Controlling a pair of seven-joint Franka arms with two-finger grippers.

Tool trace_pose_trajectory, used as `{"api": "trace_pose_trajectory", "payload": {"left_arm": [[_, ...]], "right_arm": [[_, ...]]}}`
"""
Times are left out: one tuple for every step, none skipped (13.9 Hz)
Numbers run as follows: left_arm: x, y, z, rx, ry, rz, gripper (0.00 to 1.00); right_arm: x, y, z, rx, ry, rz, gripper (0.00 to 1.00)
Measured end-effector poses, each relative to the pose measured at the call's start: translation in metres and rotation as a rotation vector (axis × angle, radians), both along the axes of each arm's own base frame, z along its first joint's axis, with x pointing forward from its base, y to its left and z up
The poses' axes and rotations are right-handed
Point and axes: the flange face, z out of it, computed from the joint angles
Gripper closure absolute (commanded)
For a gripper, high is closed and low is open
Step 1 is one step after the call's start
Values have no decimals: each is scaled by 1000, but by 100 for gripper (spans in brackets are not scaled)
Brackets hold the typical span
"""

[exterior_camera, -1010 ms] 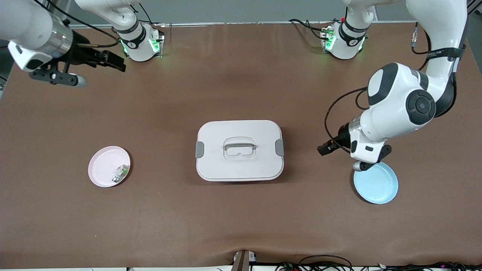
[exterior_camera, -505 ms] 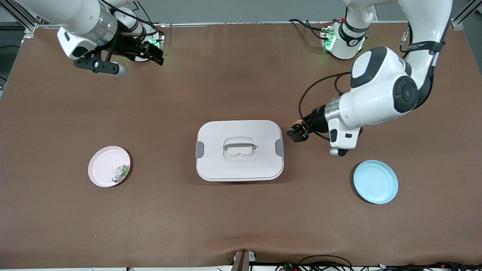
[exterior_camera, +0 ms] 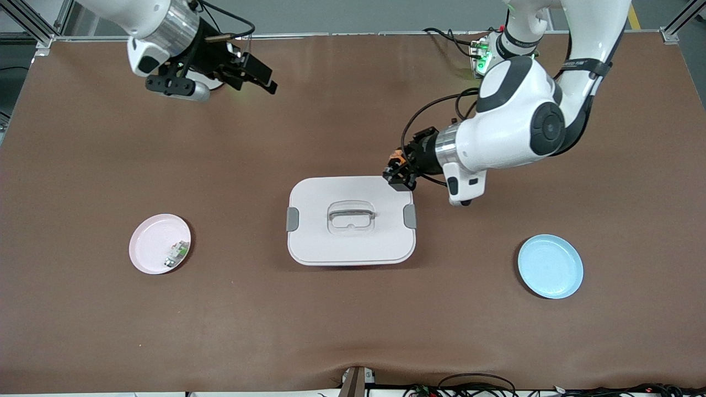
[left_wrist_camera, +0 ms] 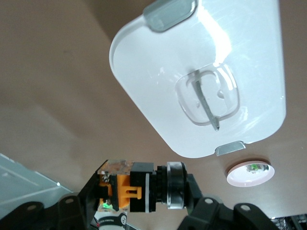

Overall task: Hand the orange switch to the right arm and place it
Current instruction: 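Lift the switch with the left gripper while the right gripper reaches over, then close the right gripper on the switch held by the left gripper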

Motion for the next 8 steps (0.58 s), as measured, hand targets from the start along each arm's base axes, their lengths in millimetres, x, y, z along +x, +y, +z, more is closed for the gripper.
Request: {"api": "trace_pose_trajectory", "payload": {"left_arm": [[-4, -11, -4, 8, 31, 20, 100], [-8, -22, -8, 13, 57, 32, 100], [-11, -33, -11, 16, 77, 40, 100], [-14, -42, -13, 19, 94, 46, 100], [-17, -49, -15, 22, 107, 50, 100], [-19, -54, -17, 19, 120, 53, 100], [-20, -57, -17, 9, 136, 59, 100], [-21, -59, -16, -7, 152, 63, 100]], "right_arm": [[-2, 10, -2, 19, -22, -19, 0], [-4, 18, -3, 40, -42, -31, 0], [-6, 25, -4, 58, -60, -35, 0], [-6, 30, -4, 69, -76, -39, 0], [-6, 32, -5, 75, -87, -44, 0], [-4, 34, -8, 79, -94, -49, 0], [-1, 37, -14, 81, -98, -55, 0], [2, 41, -23, 81, -101, -61, 0]]}}
